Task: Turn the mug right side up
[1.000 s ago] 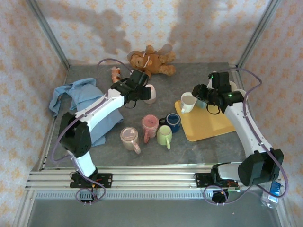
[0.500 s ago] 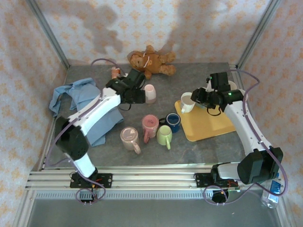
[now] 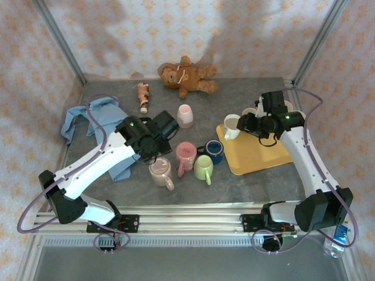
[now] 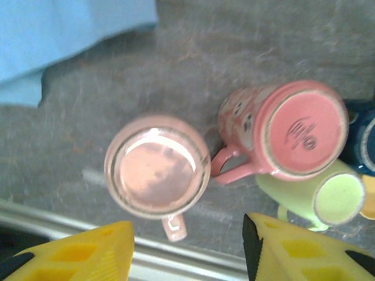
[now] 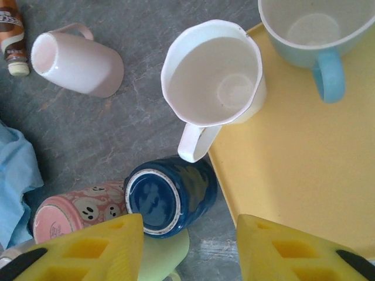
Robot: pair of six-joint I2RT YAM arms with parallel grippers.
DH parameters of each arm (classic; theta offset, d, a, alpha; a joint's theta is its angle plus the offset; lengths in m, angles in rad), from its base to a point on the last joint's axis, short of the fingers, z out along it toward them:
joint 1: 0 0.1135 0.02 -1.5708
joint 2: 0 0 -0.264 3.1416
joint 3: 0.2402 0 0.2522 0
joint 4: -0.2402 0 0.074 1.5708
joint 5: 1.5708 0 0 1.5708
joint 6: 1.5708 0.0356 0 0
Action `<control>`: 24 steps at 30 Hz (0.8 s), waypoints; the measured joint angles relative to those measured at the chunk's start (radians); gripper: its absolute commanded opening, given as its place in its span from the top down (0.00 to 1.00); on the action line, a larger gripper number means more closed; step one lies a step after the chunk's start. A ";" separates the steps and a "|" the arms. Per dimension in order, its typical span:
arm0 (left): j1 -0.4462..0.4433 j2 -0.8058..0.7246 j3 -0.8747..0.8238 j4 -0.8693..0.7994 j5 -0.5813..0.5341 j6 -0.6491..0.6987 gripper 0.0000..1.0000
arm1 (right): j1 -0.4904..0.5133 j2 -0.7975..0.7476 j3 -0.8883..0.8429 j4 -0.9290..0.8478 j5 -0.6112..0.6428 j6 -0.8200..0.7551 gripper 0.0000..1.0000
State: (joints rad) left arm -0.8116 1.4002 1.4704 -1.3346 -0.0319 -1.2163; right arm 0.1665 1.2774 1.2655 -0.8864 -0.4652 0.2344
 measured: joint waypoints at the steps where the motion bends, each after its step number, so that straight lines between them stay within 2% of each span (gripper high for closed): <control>1: -0.021 -0.003 -0.018 -0.011 0.003 -0.040 0.47 | 0.000 -0.001 -0.003 0.000 -0.008 -0.001 0.55; 4: -0.071 -0.009 -0.066 -0.036 0.026 -0.142 0.49 | 0.000 -0.001 -0.017 0.004 -0.034 0.001 0.55; 9: -0.098 -0.021 -0.137 -0.027 0.063 -0.245 0.50 | 0.000 -0.001 -0.052 0.011 -0.069 0.002 0.54; 24: -0.095 0.069 -0.259 0.178 0.150 -0.252 0.60 | 0.000 -0.002 -0.056 0.014 -0.090 0.017 0.54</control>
State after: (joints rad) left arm -0.9070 1.4689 1.2114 -1.1564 0.1177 -1.4681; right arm 0.1665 1.2758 1.2098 -0.8719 -0.5552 0.2512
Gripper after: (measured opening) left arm 0.407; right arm 0.457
